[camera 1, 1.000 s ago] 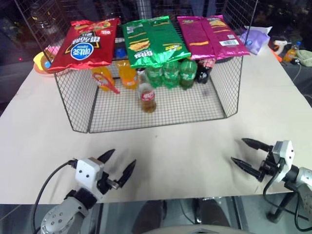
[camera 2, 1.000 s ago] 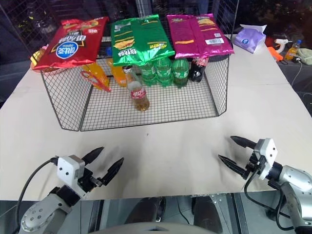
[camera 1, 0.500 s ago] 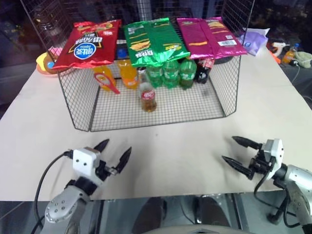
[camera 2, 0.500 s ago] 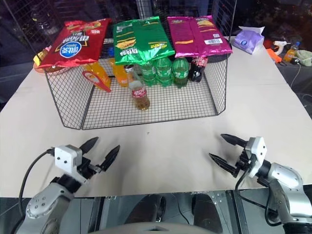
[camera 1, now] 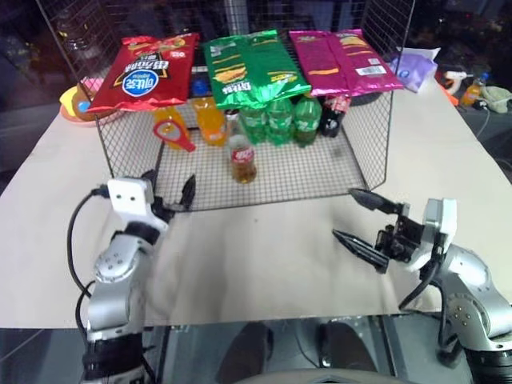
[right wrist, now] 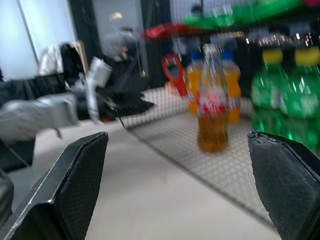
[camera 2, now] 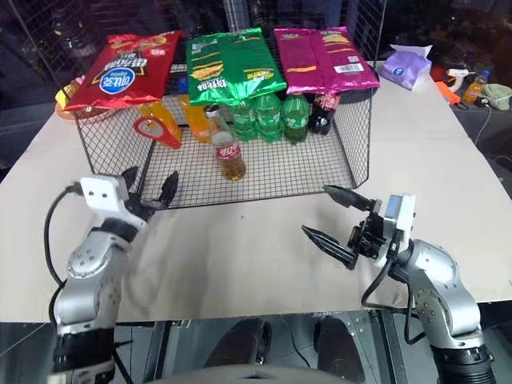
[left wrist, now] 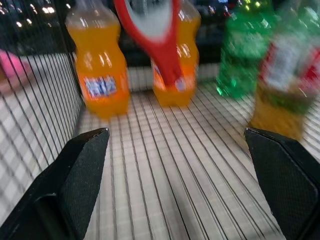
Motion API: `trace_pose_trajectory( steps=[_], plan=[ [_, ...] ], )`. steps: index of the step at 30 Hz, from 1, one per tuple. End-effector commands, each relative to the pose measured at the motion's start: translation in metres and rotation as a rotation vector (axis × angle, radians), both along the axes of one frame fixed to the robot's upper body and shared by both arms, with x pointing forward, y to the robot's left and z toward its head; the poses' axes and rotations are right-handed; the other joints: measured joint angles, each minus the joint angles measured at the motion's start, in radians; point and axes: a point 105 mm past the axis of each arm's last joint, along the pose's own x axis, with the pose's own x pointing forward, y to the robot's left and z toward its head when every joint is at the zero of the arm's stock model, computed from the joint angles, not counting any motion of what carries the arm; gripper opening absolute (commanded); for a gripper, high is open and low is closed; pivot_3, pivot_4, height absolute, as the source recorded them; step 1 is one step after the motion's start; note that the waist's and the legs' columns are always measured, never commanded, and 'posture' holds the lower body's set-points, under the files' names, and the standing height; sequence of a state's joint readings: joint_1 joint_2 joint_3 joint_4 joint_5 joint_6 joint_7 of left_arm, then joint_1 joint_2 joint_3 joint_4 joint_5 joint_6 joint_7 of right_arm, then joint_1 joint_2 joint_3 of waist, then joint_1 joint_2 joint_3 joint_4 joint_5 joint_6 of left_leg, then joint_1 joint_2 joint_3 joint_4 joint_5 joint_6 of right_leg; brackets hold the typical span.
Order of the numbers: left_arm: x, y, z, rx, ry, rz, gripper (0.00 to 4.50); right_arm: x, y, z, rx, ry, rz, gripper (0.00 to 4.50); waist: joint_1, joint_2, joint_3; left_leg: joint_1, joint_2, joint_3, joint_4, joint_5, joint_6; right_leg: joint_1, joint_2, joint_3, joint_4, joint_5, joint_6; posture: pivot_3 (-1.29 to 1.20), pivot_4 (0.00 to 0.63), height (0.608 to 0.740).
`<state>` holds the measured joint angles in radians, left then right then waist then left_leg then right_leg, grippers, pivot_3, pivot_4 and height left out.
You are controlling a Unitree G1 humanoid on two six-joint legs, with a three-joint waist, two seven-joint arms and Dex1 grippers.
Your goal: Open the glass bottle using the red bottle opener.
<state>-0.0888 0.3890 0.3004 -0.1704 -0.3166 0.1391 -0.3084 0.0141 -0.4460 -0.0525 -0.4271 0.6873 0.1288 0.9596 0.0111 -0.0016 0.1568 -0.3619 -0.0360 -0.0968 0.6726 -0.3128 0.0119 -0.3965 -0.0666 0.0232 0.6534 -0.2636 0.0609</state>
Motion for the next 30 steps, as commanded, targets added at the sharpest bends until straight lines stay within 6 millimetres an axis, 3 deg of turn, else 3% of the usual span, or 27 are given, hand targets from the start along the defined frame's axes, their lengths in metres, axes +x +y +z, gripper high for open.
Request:
trace_pose_trajectory(
  steps=[1,7,18,30],
  plan=[
    [0.011,0.01,0.02,0.003,-0.061,0.027,4.47,-0.005,0.005,0.018,0.028,-0.062,0.019,4.5,0.0,0.0,0.0,-0.001,0.0,0.0,0.0,0.0,0.0,-0.001,0.0,0.0,0.0,0.0,0.0,0.0,0.15,0.74],
    [0.028,0.008,0.038,0.001,-0.106,0.008,4.47,-0.001,0.009,0.023,0.036,-0.074,0.007,4.5,0.0,0.0,0.0,-0.001,0.0,0.0,0.0,0.0,0.0,-0.001,0.0,0.0,0.001,0.0,0.0,0.0,0.15,0.74],
    [0.068,-0.008,0.049,-0.002,-0.132,-0.042,4.47,0.003,0.008,0.023,0.018,-0.085,-0.011,4.5,-0.002,-0.001,0.0,-0.001,-0.002,0.0,0.004,0.0,0.0,-0.001,0.0,0.0,0.004,0.0,0.0,0.0,0.15,0.74],
    [0.073,-0.013,0.054,-0.003,-0.182,-0.04,4.47,0.005,0.009,0.019,0.002,-0.084,-0.023,4.5,-0.016,-0.001,0.0,-0.002,-0.002,-0.001,0.005,0.0,0.0,-0.002,0.0,0.0,0.005,0.0,0.0,0.0,0.15,0.74]
  ],
)
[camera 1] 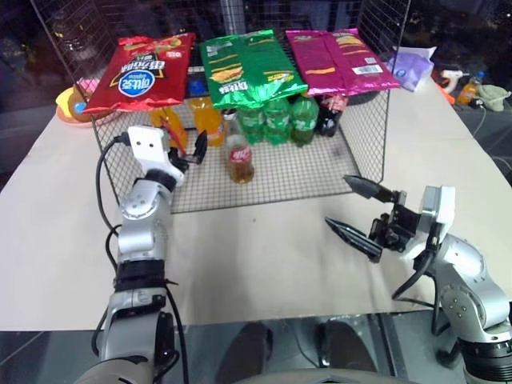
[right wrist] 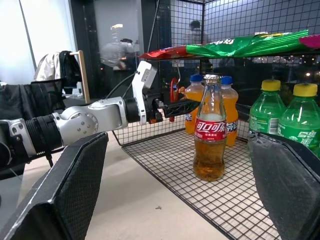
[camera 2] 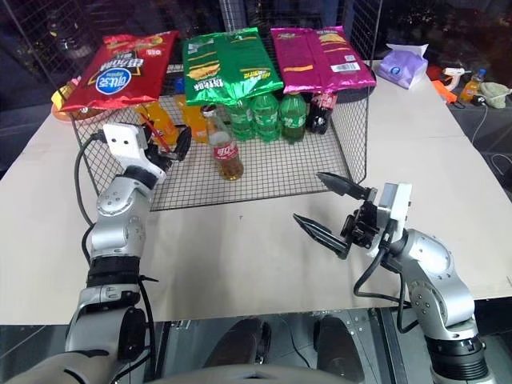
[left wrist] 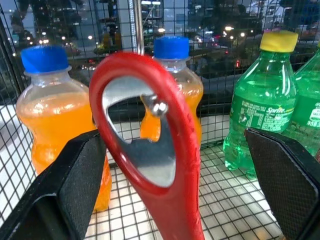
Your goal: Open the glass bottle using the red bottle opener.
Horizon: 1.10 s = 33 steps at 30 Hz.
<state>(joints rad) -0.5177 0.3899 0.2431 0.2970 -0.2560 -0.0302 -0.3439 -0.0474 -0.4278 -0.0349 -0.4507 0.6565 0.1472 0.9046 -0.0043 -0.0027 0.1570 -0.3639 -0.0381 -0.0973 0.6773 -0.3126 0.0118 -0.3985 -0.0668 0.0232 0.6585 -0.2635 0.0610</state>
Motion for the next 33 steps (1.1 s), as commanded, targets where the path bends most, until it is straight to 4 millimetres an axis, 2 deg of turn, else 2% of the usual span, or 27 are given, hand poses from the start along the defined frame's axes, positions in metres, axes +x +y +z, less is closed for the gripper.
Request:
trace_pose_trajectory(
  steps=[1,9,11,12,13,14,16,17,18,20,21,26,33],
  plan=[
    [-0.003,0.003,0.016,0.01,-0.07,0.019,4.47,-0.002,0.0,0.005,0.001,-0.035,-0.004,4.5,-0.002,0.0,0.0,0.0,0.0,0.0,0.0,0.0,0.0,0.0,0.0,0.0,0.0,0.0,0.0,0.0,0.15,0.74],
    [-0.002,0.01,0.016,-0.007,-0.082,0.051,4.47,-0.003,0.002,0.002,-0.009,-0.031,-0.007,4.5,-0.006,0.0,0.0,0.0,0.0,0.0,0.001,0.0,0.0,0.0,0.0,0.0,0.001,0.0,0.0,0.0,0.15,0.74],
    [-0.001,0.011,0.017,-0.012,-0.084,0.058,4.08,-0.003,0.002,0.001,-0.012,-0.03,-0.009,4.5,-0.006,0.0,0.0,0.0,0.0,0.0,0.001,0.0,0.0,0.0,0.0,0.0,0.001,0.0,0.0,0.0,0.15,0.74],
    [-0.001,0.011,0.017,-0.013,-0.084,0.059,3.8,-0.003,0.002,0.001,-0.013,-0.03,-0.01,4.5,-0.006,0.0,0.0,0.0,0.0,0.0,0.001,0.0,0.0,0.0,0.0,0.0,0.001,0.0,0.0,0.0,0.15,0.74],
    [-0.001,0.011,0.016,-0.014,-0.085,0.062,3.07,-0.002,0.002,0.001,-0.014,-0.029,-0.011,4.5,-0.006,0.0,0.0,0.0,0.0,0.0,0.002,0.0,0.0,0.0,0.0,0.0,0.001,0.0,0.0,0.0,0.15,0.74],
    [-0.001,0.011,0.016,-0.011,-0.086,0.067,2.94,-0.002,0.002,0.0,-0.016,-0.029,-0.014,4.5,-0.006,0.0,0.0,0.0,0.0,0.0,0.002,0.0,0.0,0.0,0.0,0.0,0.001,0.0,0.0,0.0,0.15,0.74],
    [-0.001,0.012,0.015,-0.009,-0.089,0.078,2.21,-0.002,0.002,0.0,-0.018,-0.029,-0.017,4.5,-0.006,0.0,0.0,0.0,0.0,0.0,0.002,0.0,0.0,0.0,0.0,0.0,0.001,0.0,0.0,0.0,0.15,0.74],
    [-0.001,0.012,0.016,-0.005,-0.094,0.09,1.82,-0.002,0.002,0.0,-0.018,-0.029,-0.018,4.5,-0.006,0.0,0.0,0.0,0.0,0.0,0.002,0.0,0.0,0.0,0.0,0.0,0.001,0.0,0.0,0.0,0.15,0.74],
    [-0.002,0.013,0.017,0.012,-0.1,0.103,1.16,-0.001,0.002,0.0,-0.019,-0.03,-0.019,4.5,-0.006,0.0,0.0,0.0,0.0,0.0,0.002,0.0,0.0,0.0,0.0,0.0,0.002,0.0,0.0,0.0,0.15,0.74],
    [-0.003,0.01,0.019,0.079,-0.119,0.132,0.57,-0.001,0.002,-0.001,-0.02,-0.03,-0.021,4.5,-0.006,0.0,0.0,0.0,0.0,0.0,0.002,0.0,0.0,0.0,0.0,0.0,0.002,0.0,0.0,0.0,0.15,0.74],
    [-0.003,0.008,0.019,0.112,-0.129,0.15,0.04,0.0,0.002,-0.001,-0.02,-0.03,-0.022,4.5,-0.004,0.0,0.0,0.0,0.0,0.0,0.002,0.0,0.0,0.0,0.0,0.0,0.002,0.0,0.0,0.0,0.15,0.74],
    [-0.007,0.005,0.02,0.182,-0.174,0.25,0.04,0.001,0.003,-0.002,-0.021,-0.031,-0.026,4.5,0.003,0.0,0.0,-0.001,-0.001,-0.001,0.002,0.0,0.0,0.0,-0.001,0.0,0.002,0.0,0.0,0.0,0.15,0.74],
    [-0.019,0.004,0.033,0.334,-0.287,0.423,0.04,0.001,0.002,-0.002,-0.023,-0.03,-0.033,4.5,0.004,-0.001,0.0,-0.001,-0.002,-0.001,0.002,0.0,0.0,0.0,-0.001,0.0,0.002,0.0,0.0,0.0,0.15,0.74]
  ],
)
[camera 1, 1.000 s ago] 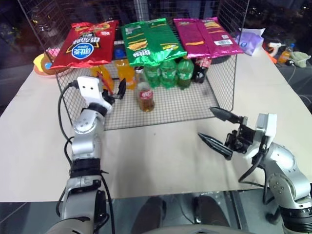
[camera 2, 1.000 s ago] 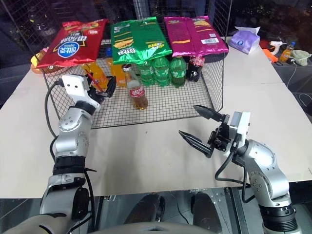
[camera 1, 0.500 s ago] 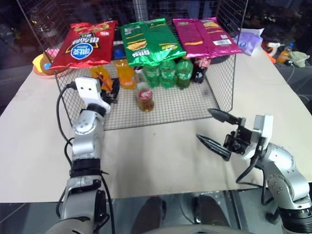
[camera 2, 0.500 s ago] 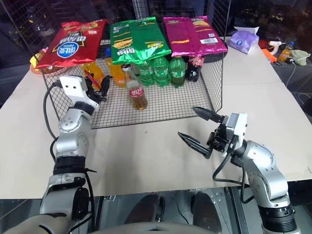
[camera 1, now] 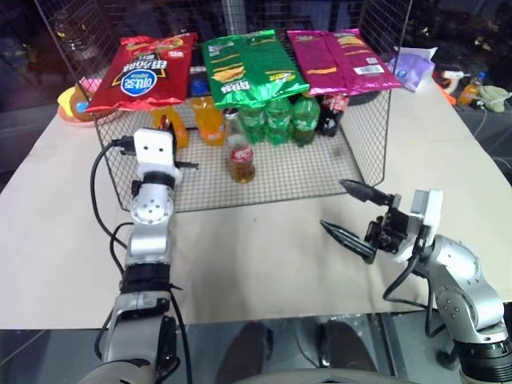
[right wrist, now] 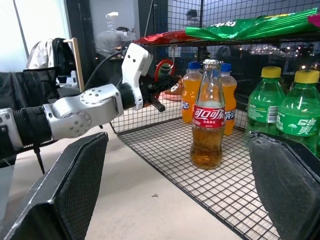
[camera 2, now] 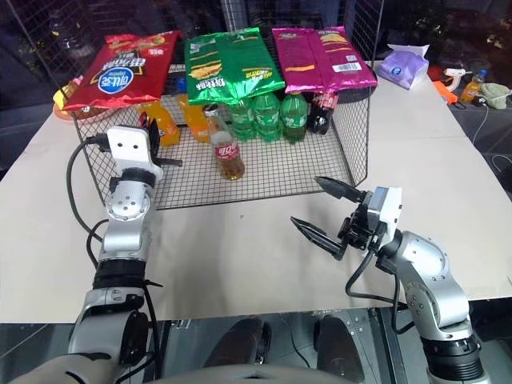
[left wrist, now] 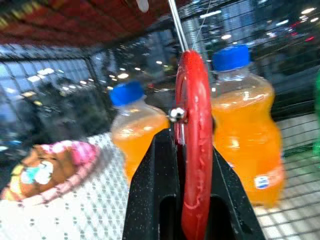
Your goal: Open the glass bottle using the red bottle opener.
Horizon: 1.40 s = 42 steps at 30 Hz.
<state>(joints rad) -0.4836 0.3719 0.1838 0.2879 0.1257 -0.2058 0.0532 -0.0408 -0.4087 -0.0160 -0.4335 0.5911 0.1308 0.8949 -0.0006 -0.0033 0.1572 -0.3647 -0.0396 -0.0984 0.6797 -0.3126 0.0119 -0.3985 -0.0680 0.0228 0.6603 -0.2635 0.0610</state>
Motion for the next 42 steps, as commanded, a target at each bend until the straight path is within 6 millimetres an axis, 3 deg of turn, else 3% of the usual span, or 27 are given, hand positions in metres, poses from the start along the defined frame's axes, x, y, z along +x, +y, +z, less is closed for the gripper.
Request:
trace_pose_trajectory(
  steps=[1,6,12,19,22,26,31,37,42],
  plan=[
    [-0.014,-0.007,0.027,0.115,-0.135,0.062,0.04,-0.002,-0.001,0.007,0.008,-0.035,-0.003,4.5,0.0,0.0,0.0,0.0,0.0,0.0,0.0,0.0,0.0,0.0,0.0,0.0,0.0,0.0,0.0,0.0,0.15,0.74],
    [-0.026,-0.007,0.036,0.161,-0.206,0.151,0.04,-0.002,-0.002,0.006,0.004,-0.031,-0.009,4.5,0.002,-0.001,0.0,-0.001,0.0,0.0,0.0,0.0,0.0,-0.002,0.0,0.0,0.001,0.0,0.0,0.0,0.15,0.74],
    [-0.038,0.003,0.037,0.166,-0.232,0.245,0.04,-0.001,-0.001,0.006,0.005,-0.033,-0.012,4.5,0.011,-0.002,-0.001,-0.014,0.0,0.0,0.005,0.0,0.0,-0.013,0.0,0.0,0.004,0.0,0.0,0.0,0.15,0.74],
    [-0.043,0.012,0.035,0.14,-0.22,0.279,0.04,0.0,0.001,0.005,0.013,-0.03,-0.006,4.5,0.011,-0.002,-0.001,-0.015,-0.001,0.0,0.006,0.0,0.0,-0.014,0.0,0.0,0.004,0.0,0.0,0.0,0.15,0.74],
    [-0.039,-0.004,0.026,0.08,-0.176,0.143,0.04,0.001,0.002,0.005,0.015,-0.027,-0.01,4.5,0.013,-0.002,-0.001,-0.015,-0.001,0.0,0.006,0.0,0.0,-0.014,-0.001,0.0,0.004,0.0,0.0,0.0,0.15,0.74],
    [-0.04,-0.042,0.015,-0.036,-0.099,-0.172,0.04,0.0,0.001,0.005,0.015,-0.025,-0.01,4.5,0.013,-0.002,-0.001,-0.015,-0.001,0.0,0.006,0.0,0.0,-0.014,-0.002,-0.001,0.004,0.0,0.0,0.0,0.15,0.74],
    [-0.051,-0.065,0.024,-0.125,-0.085,-0.394,0.04,-0.004,0.001,0.004,-0.007,-0.03,0.021,4.5,0.009,-0.002,-0.001,-0.015,0.0,0.0,0.006,0.0,0.0,-0.014,-0.001,-0.001,0.004,0.0,0.0,0.0,0.15,0.74],
    [-0.059,-0.103,0.049,-0.282,-0.068,-0.713,0.04,-0.009,0.009,0.003,-0.079,-0.027,0.081,4.5,0.008,-0.002,-0.001,-0.015,0.0,0.0,0.007,0.0,0.0,-0.013,-0.001,0.0,0.004,0.0,0.0,0.0,0.15,0.74],
    [-0.068,-0.141,0.054,-0.453,0.024,-1.031,0.04,0.006,0.019,0.014,-0.072,0.017,0.028,4.5,0.007,-0.002,-0.001,-0.015,-0.001,0.0,0.008,0.0,0.0,-0.013,-0.001,0.0,0.004,0.0,0.0,0.0,0.15,0.74]
  ],
)
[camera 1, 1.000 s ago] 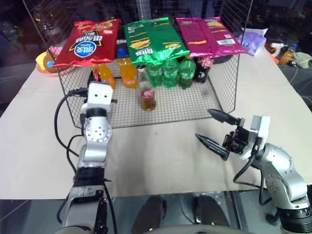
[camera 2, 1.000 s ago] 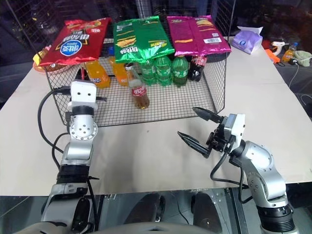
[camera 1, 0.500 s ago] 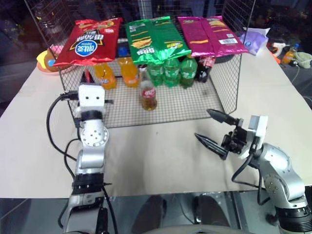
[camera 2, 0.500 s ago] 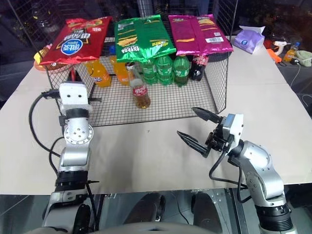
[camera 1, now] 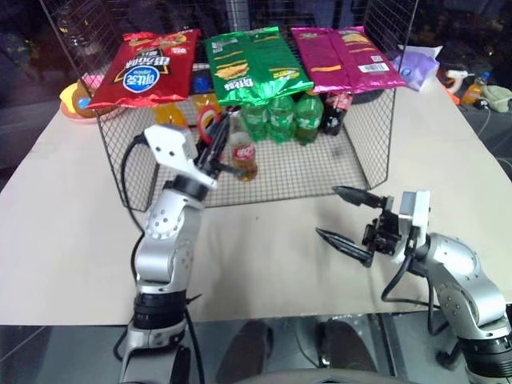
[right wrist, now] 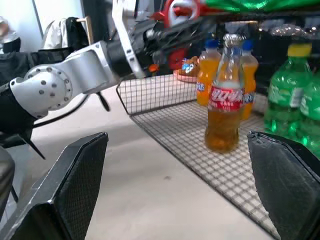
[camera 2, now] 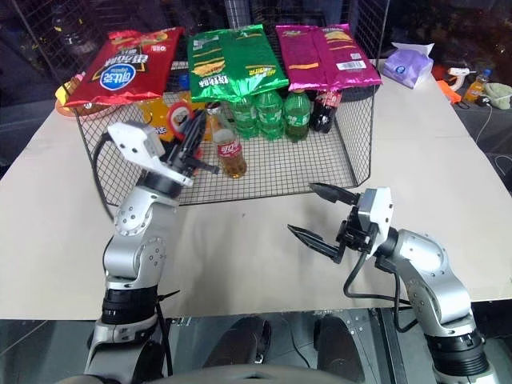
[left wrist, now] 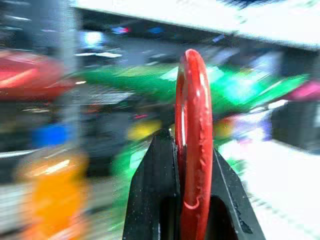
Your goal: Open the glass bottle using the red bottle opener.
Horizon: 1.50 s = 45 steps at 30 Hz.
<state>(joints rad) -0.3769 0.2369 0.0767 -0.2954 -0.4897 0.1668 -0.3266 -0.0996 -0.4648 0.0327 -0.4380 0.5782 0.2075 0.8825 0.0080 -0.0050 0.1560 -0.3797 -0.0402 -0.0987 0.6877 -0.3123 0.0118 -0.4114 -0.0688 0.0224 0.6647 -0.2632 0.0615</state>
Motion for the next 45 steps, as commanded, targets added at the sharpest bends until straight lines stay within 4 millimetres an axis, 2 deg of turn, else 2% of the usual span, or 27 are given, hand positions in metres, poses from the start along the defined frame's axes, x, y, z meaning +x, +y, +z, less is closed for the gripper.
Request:
trace_pose_trajectory(
  steps=[1,8,16,22,33,36,38,42,44,45],
  plan=[
    [-0.016,-0.031,0.009,-0.082,0.029,-0.271,0.04,0.006,0.01,0.016,0.021,0.025,-0.041,4.5,-0.004,0.0,0.0,0.0,0.0,0.0,0.0,0.0,0.0,0.0,0.0,0.0,0.0,0.0,0.0,0.0,0.15,0.74],
    [-0.032,-0.064,-0.001,-0.153,0.156,-0.643,0.04,0.014,0.018,-0.001,-0.09,0.279,-0.058,4.5,-0.021,0.0,0.0,0.0,0.0,0.0,0.0,0.0,0.0,0.0,0.0,0.0,0.0,0.0,0.0,0.0,0.15,0.74],
    [-0.048,-0.082,-0.018,-0.163,0.281,-0.934,0.04,0.012,0.027,0.01,-0.097,0.479,0.082,4.5,-0.023,0.0,0.0,0.0,0.0,0.0,0.0,0.0,0.0,0.0,0.002,0.0,0.0,0.0,0.0,0.0,0.15,0.74],
    [-0.049,-0.085,-0.025,-0.156,0.325,-0.995,0.04,0.01,0.024,0.022,-0.139,0.511,0.138,4.5,-0.023,0.0,0.0,0.0,0.0,0.0,0.0,0.0,0.0,0.0,0.002,0.0,0.0,0.0,0.0,0.0,0.15,0.74],
    [-0.046,-0.09,-0.032,-0.169,0.336,-1.003,0.04,0.004,0.033,0.037,-0.112,0.516,0.199,4.5,-0.023,0.0,0.0,0.0,0.0,0.0,0.0,0.0,0.0,0.0,0.001,0.0,0.0,0.0,0.0,0.0,0.15,0.74],
    [-0.046,-0.093,-0.032,-0.168,0.331,-1.003,0.0,0.006,0.036,0.038,-0.103,0.529,0.197,3.68,-0.023,0.0,0.0,0.0,0.0,0.0,0.0,0.0,0.0,0.0,0.001,0.0,0.0,0.0,0.0,0.0,0.15,0.74],
    [-0.046,-0.094,-0.033,-0.169,0.329,-1.002,0.0,0.007,0.038,0.039,-0.101,0.534,0.2,2.61,-0.023,0.0,0.0,0.0,0.0,0.0,0.0,0.0,0.0,0.0,0.001,0.0,0.0,0.0,0.0,0.0,0.15,0.74],
    [-0.047,-0.095,-0.032,-0.169,0.318,-1.001,0.0,0.008,0.039,0.036,-0.111,0.546,0.194,0.86,-0.023,0.0,0.0,-0.001,0.0,0.0,0.0,0.0,0.0,0.0,0.001,0.0,0.0,0.0,0.0,0.0,0.15,0.74],
    [-0.047,-0.095,-0.032,-0.171,0.314,-1.0,0.0,0.009,0.038,0.035,-0.114,0.547,0.191,0.22,-0.023,0.0,0.0,0.0,0.0,0.0,0.0,0.0,0.0,0.0,0.001,0.0,0.0,0.0,0.0,0.0,0.15,0.74],
    [-0.047,-0.095,-0.032,-0.171,0.312,-0.999,0.0,0.009,0.038,0.035,-0.117,0.547,0.191,0.1,-0.023,0.0,0.0,-0.001,0.0,0.0,0.0,0.0,0.0,0.0,0.001,0.0,0.0,0.0,0.0,0.0,0.15,0.74]
  ],
)
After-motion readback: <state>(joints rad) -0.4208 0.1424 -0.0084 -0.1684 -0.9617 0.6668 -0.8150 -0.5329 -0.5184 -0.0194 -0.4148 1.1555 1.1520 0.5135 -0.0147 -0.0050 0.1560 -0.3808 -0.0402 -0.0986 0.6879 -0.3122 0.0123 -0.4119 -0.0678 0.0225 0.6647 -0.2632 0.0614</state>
